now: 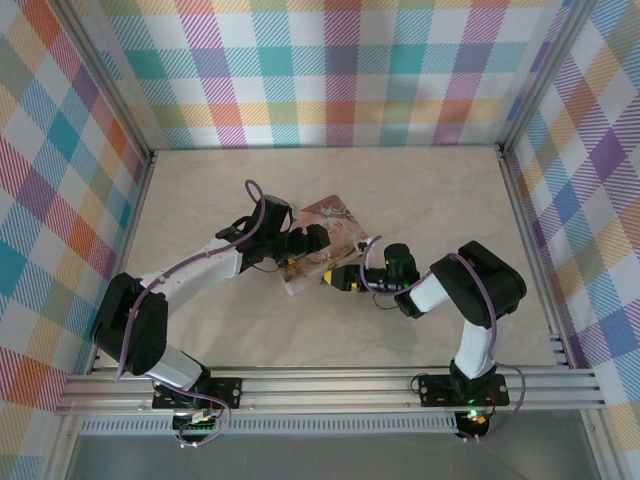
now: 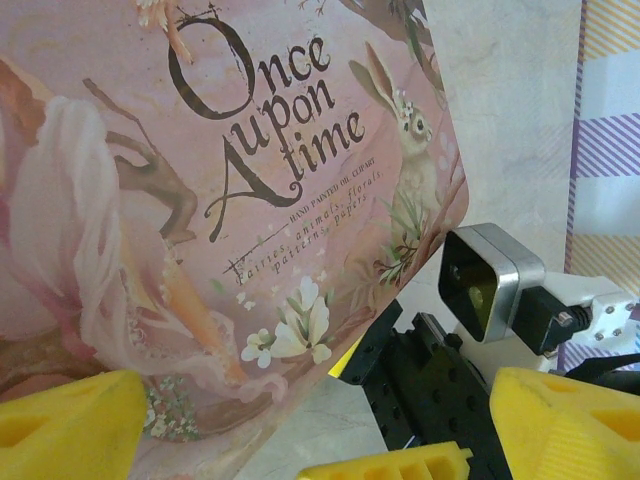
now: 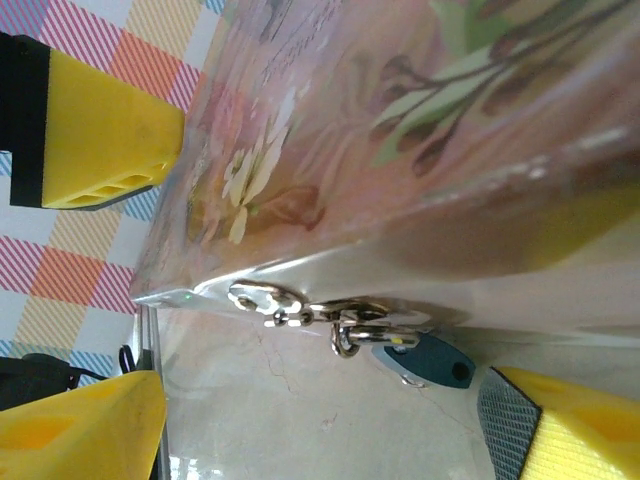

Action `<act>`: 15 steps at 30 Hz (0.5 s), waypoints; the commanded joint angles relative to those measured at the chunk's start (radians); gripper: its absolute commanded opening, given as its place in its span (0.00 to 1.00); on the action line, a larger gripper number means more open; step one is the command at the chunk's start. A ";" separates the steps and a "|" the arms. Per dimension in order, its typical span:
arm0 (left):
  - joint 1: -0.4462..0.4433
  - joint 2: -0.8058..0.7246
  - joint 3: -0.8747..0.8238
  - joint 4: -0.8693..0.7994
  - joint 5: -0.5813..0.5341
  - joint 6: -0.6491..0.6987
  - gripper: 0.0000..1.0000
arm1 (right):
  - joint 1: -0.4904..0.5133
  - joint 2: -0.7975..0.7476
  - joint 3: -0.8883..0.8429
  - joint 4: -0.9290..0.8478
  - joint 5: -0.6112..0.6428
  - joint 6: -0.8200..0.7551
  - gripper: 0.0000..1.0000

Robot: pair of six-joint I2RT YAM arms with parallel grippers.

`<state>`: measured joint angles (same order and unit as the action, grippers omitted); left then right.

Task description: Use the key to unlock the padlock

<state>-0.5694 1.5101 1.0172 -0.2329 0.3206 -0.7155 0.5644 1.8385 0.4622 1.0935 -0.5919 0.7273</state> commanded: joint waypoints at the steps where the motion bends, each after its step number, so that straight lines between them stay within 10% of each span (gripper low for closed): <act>1: -0.013 -0.002 0.009 -0.005 -0.003 -0.006 0.89 | 0.006 0.029 0.024 0.097 -0.028 0.034 0.80; 15: -0.018 0.008 0.022 -0.018 -0.001 -0.009 0.89 | 0.008 0.066 0.035 0.149 -0.034 0.050 0.72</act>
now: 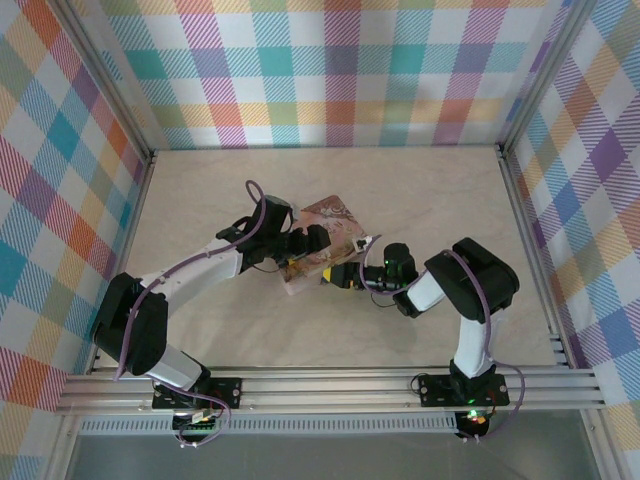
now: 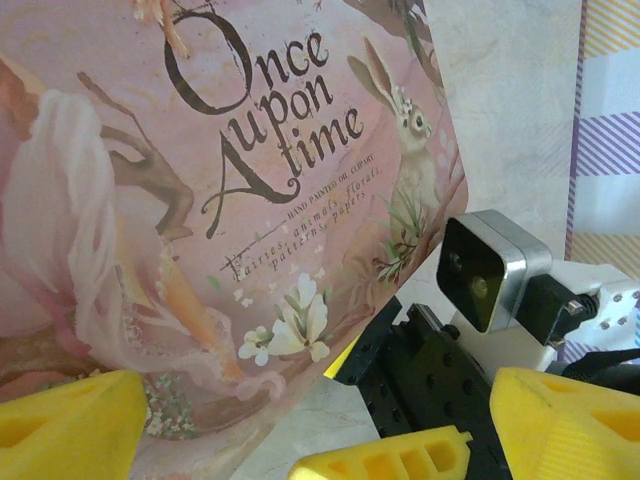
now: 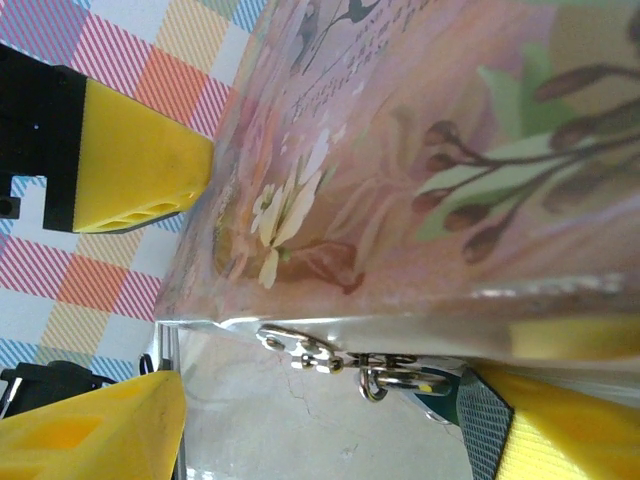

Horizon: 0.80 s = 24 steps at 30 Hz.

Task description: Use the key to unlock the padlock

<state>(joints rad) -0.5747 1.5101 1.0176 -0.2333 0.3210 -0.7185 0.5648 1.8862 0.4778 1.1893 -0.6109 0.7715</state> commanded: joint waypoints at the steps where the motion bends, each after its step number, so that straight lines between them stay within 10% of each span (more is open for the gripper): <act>1: -0.014 0.008 0.025 -0.020 -0.003 -0.005 0.89 | 0.007 0.023 0.018 0.065 -0.015 0.009 0.72; 24: -0.019 0.012 0.029 -0.036 -0.008 -0.001 0.89 | 0.014 0.066 0.008 0.217 -0.068 0.052 0.57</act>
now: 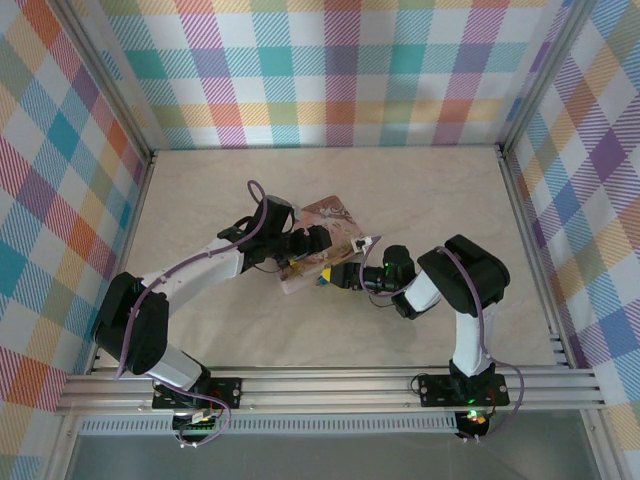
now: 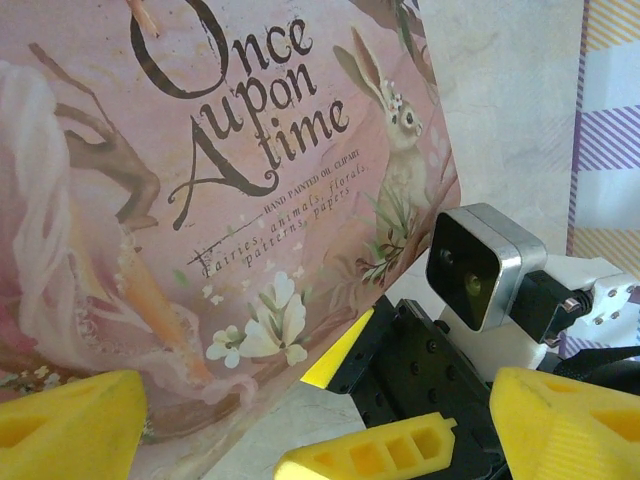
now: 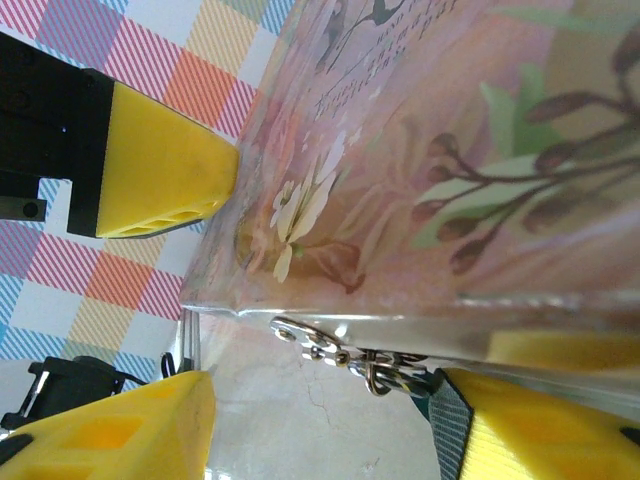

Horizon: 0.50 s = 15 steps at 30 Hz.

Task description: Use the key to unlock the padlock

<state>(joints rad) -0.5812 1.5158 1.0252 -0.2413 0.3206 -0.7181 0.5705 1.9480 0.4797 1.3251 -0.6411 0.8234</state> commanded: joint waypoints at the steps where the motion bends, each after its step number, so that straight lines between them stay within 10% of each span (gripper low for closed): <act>1: -0.012 0.007 0.022 -0.029 -0.009 0.000 0.89 | 0.008 0.006 0.006 0.082 -0.039 -0.001 0.57; 15: -0.028 0.032 0.020 -0.059 -0.013 0.002 0.89 | 0.014 -0.009 0.013 -0.020 0.006 -0.063 0.59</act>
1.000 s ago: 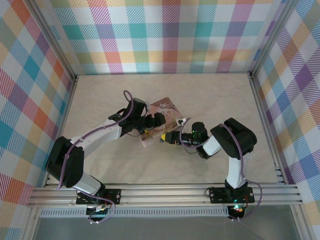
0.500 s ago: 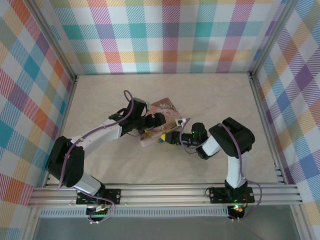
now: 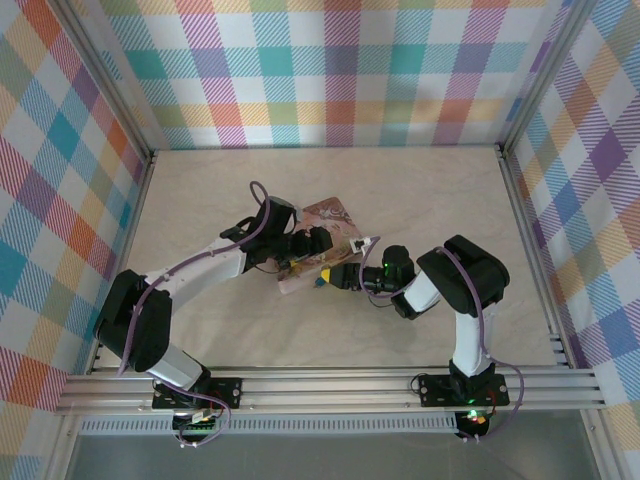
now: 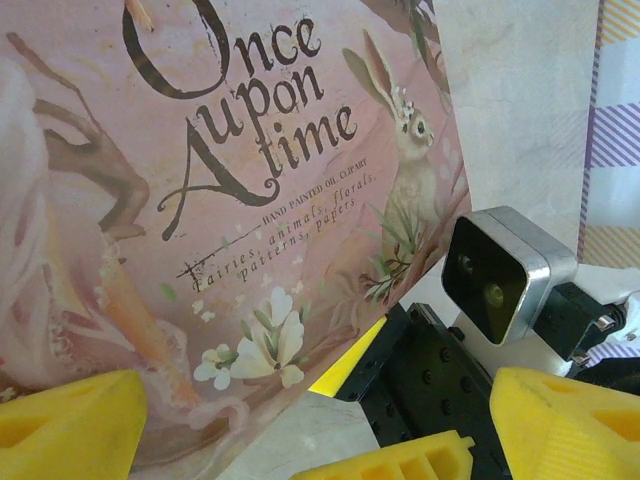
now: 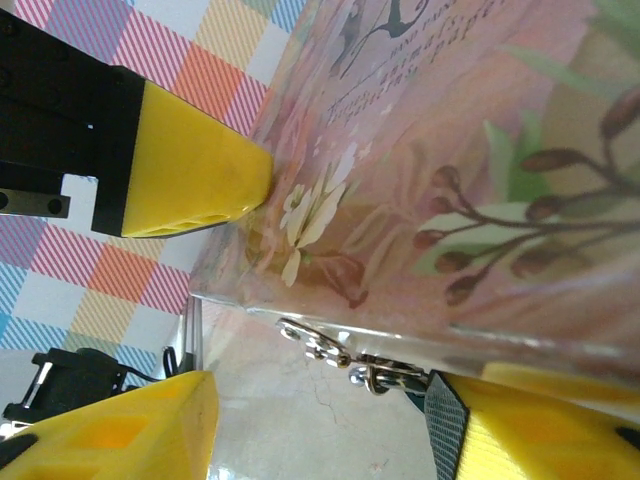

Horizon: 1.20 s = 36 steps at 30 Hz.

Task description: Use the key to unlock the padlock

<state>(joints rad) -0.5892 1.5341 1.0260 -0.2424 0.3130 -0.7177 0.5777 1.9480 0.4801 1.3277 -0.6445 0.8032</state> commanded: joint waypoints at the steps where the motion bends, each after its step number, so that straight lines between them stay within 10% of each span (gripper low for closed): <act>1: -0.022 0.014 0.018 -0.070 -0.010 0.005 0.89 | 0.006 -0.023 0.012 -0.053 0.017 -0.055 0.59; 36: -0.060 -0.004 -0.021 -0.090 -0.045 -0.016 0.89 | -0.026 -0.022 0.034 -0.076 -0.045 -0.087 0.62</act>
<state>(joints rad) -0.6262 1.5322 1.0302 -0.2657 0.2672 -0.7181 0.5434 1.9022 0.4889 1.2156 -0.6643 0.7399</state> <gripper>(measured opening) 0.886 0.614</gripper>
